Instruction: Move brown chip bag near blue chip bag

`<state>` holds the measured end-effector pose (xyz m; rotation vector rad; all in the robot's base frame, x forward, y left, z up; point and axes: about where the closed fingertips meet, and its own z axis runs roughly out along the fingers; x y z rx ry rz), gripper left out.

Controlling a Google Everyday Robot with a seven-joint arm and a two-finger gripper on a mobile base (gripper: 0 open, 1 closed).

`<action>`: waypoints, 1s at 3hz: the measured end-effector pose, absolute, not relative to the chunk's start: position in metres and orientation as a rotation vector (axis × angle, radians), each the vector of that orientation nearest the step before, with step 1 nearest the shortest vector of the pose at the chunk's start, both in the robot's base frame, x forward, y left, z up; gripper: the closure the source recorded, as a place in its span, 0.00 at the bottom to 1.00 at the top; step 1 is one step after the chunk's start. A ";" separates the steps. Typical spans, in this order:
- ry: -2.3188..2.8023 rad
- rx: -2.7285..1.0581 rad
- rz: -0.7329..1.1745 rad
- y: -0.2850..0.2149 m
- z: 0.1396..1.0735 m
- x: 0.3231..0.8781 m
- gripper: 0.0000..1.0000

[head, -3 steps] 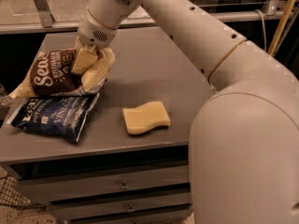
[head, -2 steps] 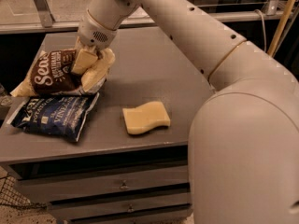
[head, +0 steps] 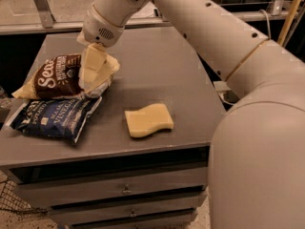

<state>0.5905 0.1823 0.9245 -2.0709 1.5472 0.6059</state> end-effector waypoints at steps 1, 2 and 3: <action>1.575 -2.088 0.521 0.158 0.952 0.573 0.00; 1.665 -1.992 0.339 0.095 1.002 0.523 0.00; 1.703 -1.857 0.276 0.035 1.020 0.479 0.00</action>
Offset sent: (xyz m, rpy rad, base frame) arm -0.1216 -0.1785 0.1285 -0.1719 -0.2221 -0.3221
